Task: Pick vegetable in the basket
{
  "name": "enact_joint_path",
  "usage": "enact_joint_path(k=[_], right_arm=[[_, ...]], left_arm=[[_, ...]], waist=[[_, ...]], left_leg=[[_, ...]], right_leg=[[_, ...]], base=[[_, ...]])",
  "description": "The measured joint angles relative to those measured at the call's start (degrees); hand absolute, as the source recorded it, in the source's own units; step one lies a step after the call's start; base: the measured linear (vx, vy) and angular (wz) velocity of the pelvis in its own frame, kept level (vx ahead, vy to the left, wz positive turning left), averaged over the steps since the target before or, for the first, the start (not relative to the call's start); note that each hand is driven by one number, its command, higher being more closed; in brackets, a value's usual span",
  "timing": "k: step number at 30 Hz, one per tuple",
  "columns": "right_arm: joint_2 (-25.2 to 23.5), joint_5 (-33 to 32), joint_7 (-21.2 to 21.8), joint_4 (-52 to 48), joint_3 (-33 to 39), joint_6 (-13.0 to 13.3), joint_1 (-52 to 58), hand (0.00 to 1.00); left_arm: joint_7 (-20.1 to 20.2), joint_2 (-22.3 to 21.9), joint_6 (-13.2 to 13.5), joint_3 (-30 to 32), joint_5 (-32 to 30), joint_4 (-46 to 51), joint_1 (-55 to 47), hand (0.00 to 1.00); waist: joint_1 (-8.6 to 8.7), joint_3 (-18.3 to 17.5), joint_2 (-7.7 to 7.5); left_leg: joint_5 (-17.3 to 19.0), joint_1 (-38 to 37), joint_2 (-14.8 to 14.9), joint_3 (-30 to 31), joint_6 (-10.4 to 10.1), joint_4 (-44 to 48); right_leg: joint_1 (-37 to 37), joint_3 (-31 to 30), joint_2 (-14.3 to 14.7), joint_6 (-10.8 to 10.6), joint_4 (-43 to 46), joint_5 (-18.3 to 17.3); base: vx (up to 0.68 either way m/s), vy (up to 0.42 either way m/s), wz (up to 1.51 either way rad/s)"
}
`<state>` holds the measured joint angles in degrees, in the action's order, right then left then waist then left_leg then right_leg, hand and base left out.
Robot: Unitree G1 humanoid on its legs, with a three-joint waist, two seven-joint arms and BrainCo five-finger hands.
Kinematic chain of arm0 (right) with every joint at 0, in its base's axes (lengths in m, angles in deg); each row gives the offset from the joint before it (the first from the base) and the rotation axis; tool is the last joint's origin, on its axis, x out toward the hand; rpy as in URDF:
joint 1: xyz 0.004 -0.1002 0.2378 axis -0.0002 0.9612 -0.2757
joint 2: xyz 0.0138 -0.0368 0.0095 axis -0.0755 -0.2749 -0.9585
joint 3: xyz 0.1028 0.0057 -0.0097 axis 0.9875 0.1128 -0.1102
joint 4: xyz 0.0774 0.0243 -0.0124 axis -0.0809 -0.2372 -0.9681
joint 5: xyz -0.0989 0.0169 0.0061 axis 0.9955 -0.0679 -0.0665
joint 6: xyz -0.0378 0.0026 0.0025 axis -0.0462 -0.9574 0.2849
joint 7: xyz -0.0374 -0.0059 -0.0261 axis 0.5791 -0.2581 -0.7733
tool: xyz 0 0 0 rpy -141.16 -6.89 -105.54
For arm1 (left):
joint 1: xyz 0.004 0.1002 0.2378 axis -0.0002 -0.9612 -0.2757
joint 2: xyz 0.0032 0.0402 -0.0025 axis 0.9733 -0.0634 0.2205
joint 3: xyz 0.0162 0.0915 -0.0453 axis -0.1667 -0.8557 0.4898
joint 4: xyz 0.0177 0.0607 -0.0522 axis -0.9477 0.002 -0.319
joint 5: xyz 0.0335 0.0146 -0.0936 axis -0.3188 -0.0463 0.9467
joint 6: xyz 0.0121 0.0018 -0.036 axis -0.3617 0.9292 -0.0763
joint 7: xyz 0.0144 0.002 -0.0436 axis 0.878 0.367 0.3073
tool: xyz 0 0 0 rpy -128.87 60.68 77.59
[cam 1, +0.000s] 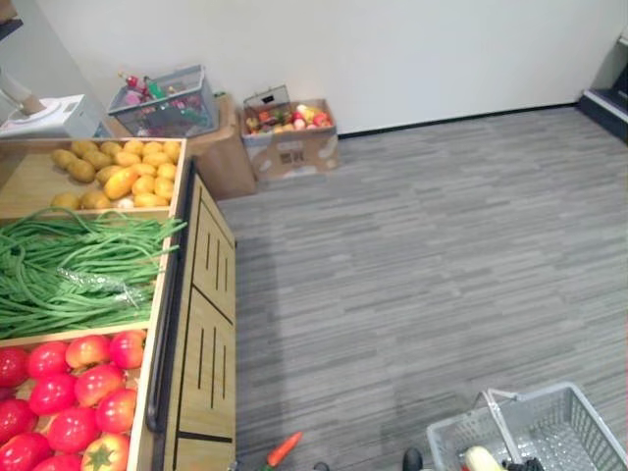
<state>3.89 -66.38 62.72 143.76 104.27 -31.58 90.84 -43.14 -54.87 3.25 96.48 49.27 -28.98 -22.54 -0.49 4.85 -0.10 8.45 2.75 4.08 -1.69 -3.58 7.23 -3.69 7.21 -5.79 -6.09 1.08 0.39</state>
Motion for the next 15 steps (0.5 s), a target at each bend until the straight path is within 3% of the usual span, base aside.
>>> enact_joint_path(k=[9, 10, 11, 13, 15], right_arm=[[-0.3, -1.3, -0.2, -0.3, 1.4, 0.0, 0.2, 1.0], [-0.4, -1.3, -0.2, -0.3, 2.1, 0.0, 0.2, 1.0], [-0.7, -1.5, -0.4, -0.3, 4.4, 0.0, 0.7, 1.0], [-0.6, -2.9, -0.5, -0.3, 6.0, -0.1, 2.0, 1.0], [-0.5, -3.7, -0.5, -0.3, 7.5, -0.7, 2.1, 1.0]], left_arm=[[0.0, -0.1, 0.1, 0.3, 0.0, 0.0, 1.0, 0.0], [0.0, -0.1, 0.1, 0.6, 0.0, 0.0, 0.9, 0.0], [0.0, -0.3, 0.0, 1.7, -0.1, -0.3, 0.6, 0.0], [-0.1, -1.0, -0.4, 3.5, -0.2, -0.6, 0.0, 0.0], [-0.1, -1.0, -0.9, 4.1, -0.3, -0.6, -1.5, 0.0]], waist=[[0.13, 0.0, 0.21], [0.18, 0.0, 0.19], [0.68, 0.0, 0.11], [1.23, -0.4, 0.45], [1.32, -0.7, 0.45]], left_leg=[[-0.1, 0.6, -0.8, 2.1, -0.5, -0.4], [0.1, 0.8, -0.7, 1.4, -0.3, -0.5], [0.4, 0.3, 0.7, -4.9, 0.3, -1.7], [-3.8, -1.7, 0.9, -6.4, -0.3, -5.8], [-5.1, -3.4, -0.6, -5.0, 0.0, -8.1]], right_leg=[[2.2, 5.0, -0.9, 0.3, -0.7, -0.3], [2.2, 5.6, -1.2, 0.4, -0.4, -0.4], [2.6, 7.9, -2.5, 0.0, 0.5, -1.5], [3.5, 9.8, -3.6, -0.8, 2.0, -2.9], [4.0, 11.0, -5.1, -0.7, 3.2, -3.1]], base=[[-0.01, -0.035, 0.34], [0.06, 0.065, 0.57], [0.07, 0.057, 0.69], [0.13, 0.081, 0.84], [0.18, 0.119, 0.5]])
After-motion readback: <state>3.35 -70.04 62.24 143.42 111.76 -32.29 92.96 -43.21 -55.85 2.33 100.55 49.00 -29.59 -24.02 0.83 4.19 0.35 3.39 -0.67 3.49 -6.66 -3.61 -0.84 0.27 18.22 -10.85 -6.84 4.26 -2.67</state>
